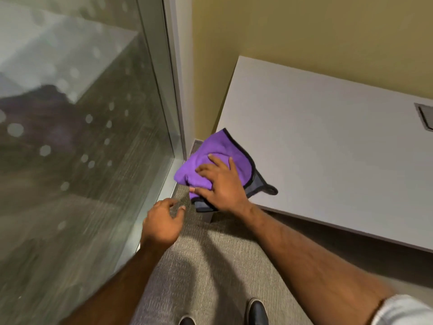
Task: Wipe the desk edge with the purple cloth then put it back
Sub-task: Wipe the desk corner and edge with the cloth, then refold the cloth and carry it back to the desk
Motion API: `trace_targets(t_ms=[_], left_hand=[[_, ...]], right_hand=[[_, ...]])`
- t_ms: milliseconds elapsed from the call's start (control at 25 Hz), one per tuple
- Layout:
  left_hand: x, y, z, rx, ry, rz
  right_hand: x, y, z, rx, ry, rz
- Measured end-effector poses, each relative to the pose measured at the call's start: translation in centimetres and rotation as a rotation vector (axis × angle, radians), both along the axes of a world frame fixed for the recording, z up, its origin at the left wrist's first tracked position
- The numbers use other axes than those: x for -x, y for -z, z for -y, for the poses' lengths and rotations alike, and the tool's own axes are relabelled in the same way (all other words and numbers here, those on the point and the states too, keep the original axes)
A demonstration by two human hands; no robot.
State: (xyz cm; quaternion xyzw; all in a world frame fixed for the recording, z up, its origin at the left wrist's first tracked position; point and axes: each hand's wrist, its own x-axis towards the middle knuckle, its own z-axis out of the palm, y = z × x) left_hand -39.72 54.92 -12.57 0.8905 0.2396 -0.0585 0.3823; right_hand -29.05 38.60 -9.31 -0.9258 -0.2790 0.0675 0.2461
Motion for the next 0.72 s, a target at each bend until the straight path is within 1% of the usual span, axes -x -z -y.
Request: trace_targets(t_ms=[120, 200, 280, 360, 520, 640, 720], left_hand=[[-1.7, -1.1, 1.6, 0.399, -0.216, 0.051], [-2.5, -2.1, 2.5, 0.573, -0.282, 0.071], [-3.0, -3.1, 3.3, 0.692, -0.347, 0.08], [-3.1, -3.8, 3.9, 0.731, -0.346, 0.091], [-3.3, -5.7, 5.4, 0.695, -0.185, 0.1], [-3.0, -7.8, 6.7, 0.607, -0.049, 0.135], [-2.3, -9.5, 7.5, 0.506, 0.103, 0.18]], right_hand=[[3.3, 0.2, 1.2, -0.105, 0.06, -0.019], [5.0, 0.4, 2.2, -0.184, 0.15, -0.02], [6.3, 0.5, 3.1, -0.237, 0.229, -0.003], [7.7, 0.6, 3.8, -0.278, 0.298, 0.002], [10.4, 0.2, 5.0, -0.353, 0.329, -0.055], [12.5, -0.5, 6.8, -0.315, 0.273, -0.113], [13.7, -1.6, 8.3, -0.34, 0.323, -0.158]])
